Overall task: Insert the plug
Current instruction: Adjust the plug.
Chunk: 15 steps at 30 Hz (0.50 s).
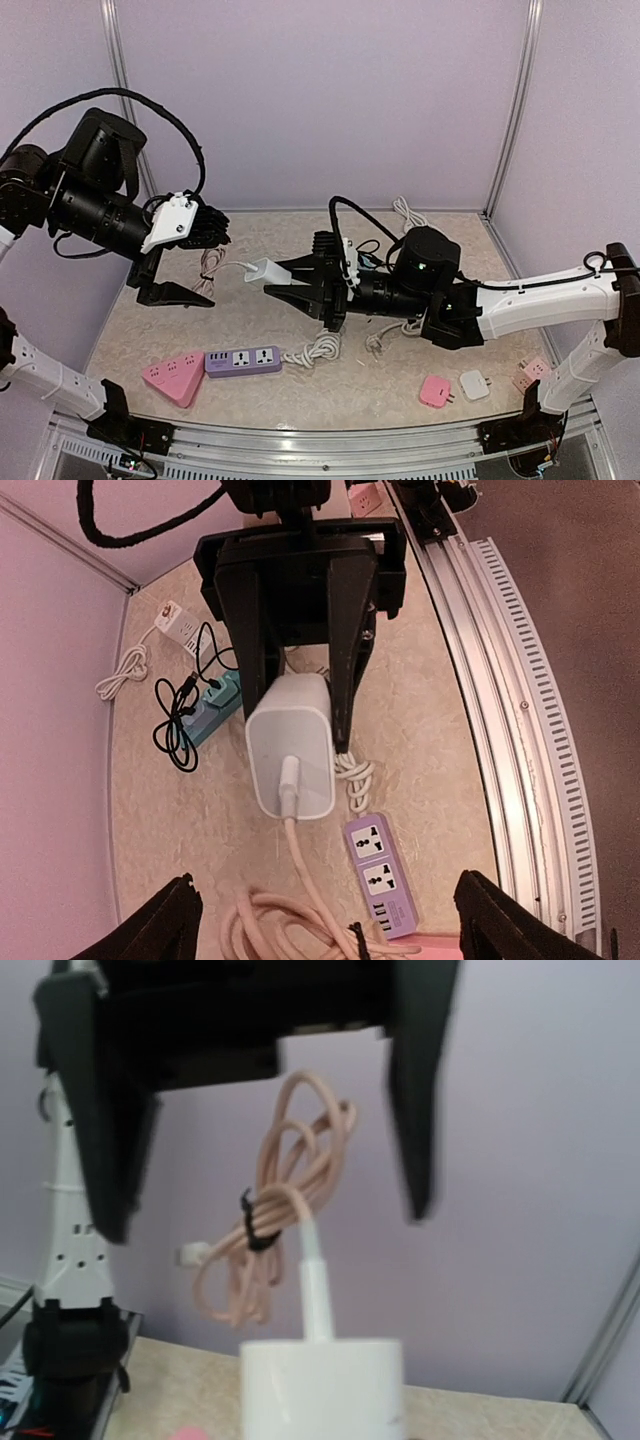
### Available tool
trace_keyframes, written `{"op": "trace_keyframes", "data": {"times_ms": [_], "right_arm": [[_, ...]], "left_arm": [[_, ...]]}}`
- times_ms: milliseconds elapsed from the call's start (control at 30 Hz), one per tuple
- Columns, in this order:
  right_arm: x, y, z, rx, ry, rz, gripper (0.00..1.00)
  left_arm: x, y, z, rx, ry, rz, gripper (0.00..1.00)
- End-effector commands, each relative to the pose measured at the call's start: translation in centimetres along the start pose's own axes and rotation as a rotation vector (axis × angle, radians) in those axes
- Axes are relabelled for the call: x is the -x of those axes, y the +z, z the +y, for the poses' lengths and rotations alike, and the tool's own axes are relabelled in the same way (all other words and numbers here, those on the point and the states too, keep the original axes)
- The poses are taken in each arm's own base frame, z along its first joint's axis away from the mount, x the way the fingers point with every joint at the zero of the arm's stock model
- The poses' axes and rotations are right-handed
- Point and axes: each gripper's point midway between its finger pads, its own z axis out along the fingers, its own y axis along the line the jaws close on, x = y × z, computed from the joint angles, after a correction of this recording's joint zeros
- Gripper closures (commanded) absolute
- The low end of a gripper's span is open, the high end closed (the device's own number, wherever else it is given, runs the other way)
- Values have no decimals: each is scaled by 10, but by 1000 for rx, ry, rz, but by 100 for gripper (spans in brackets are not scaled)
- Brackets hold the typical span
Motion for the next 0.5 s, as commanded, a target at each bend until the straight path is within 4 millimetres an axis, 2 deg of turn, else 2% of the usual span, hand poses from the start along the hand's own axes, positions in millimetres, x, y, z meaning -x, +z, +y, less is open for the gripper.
{"op": "trace_keyframes", "data": {"times_ms": [0,233,433,467], "right_arm": [[6,-4,6,-6,-14,-46,100],[8,-8,5,-22,-61,-45,100],[8,-7,4,-25,-81,-38,100],[9,-6,4,-23,-81,-38,100]], "left_arm": [[11,27,16,55,21,8,19],[10,57,19,52,4,30,42],[16,62,21,44,9,7,65],[15,62,19,38,8,5,71]]}}
